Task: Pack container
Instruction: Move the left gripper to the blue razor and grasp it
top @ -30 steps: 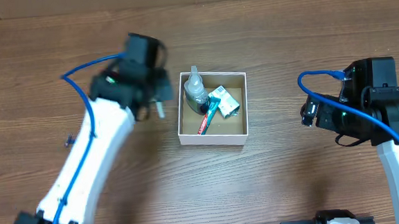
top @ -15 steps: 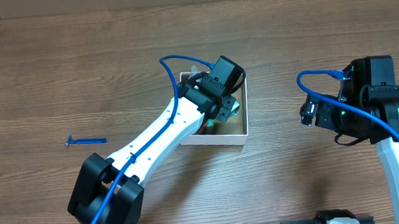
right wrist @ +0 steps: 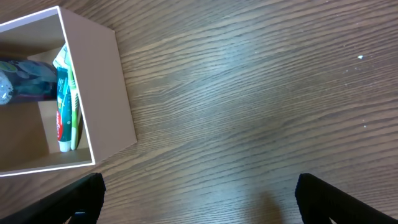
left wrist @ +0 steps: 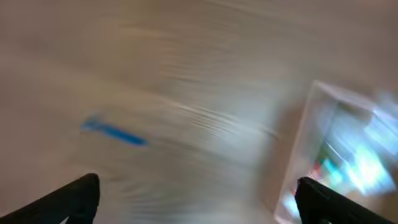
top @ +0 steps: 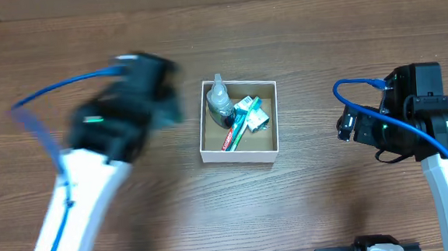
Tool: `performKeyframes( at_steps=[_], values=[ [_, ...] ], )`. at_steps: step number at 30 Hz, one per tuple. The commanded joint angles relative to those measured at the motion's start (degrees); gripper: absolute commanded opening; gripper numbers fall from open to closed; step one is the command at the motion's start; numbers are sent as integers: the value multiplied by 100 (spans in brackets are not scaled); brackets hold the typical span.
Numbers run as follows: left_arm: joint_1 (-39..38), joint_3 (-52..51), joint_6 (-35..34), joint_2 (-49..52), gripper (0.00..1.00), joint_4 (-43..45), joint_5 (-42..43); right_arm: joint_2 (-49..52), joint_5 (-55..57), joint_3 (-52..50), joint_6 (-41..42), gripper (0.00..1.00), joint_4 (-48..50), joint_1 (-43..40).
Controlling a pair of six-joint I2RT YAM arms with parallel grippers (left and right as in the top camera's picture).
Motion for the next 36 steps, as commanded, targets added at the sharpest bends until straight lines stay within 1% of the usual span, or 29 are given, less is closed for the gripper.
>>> performKeyframes(
  at_steps=[1, 3, 5, 7, 10, 14, 22, 27, 33, 34, 35, 36],
  values=[
    [2175, -483, -1130, 291, 100, 118, 837, -2, -9, -4, -46, 100, 39, -22],
    [3147, -1032, -1305, 540, 100, 520, 1486, -2, -9, -4, -44, 100, 39, -22],
    [3648, -1537, -1532, 868, 100, 881, 1495, -2, -9, -4, -44, 100, 39, -22],
    [3919, -1982, -1587, 1309, 100, 1283, 1493, -2, -9, -4, -44, 100, 39, -22],
    [3960, -2249, -1585, 2223, 100, 1840, 1502, -2, -11, -4, -44, 100, 37, -22],
    [3932, -2251, -1585, 2830, 100, 2061, 1499, -2, -11, -4, -44, 100, 35, -22],
    [3797, -2282, -1580, 2905, 100, 2472, 1366, -2, -11, -4, -44, 100, 37, -22],
    [3611, -2555, -1537, 2907, 100, 2754, 1351, -2, -11, -4, -42, 100, 37, -22],
    [3606, -2822, -1534, 2905, 100, 2905, 1335, -2, -11, -4, -44, 100, 31, -22],
    [3606, -2822, -1539, 2905, 99, 2918, 1349, -2, -11, -4, -44, 100, 28, -22],
    [3606, -2822, -1539, 2905, 89, 2911, 1349, -2, -11, -4, -44, 100, 26, -22],
    [3606, -2822, -1539, 2905, 76, 2889, 1349, -2, -11, -4, -44, 100, 20, -22]
  ],
)
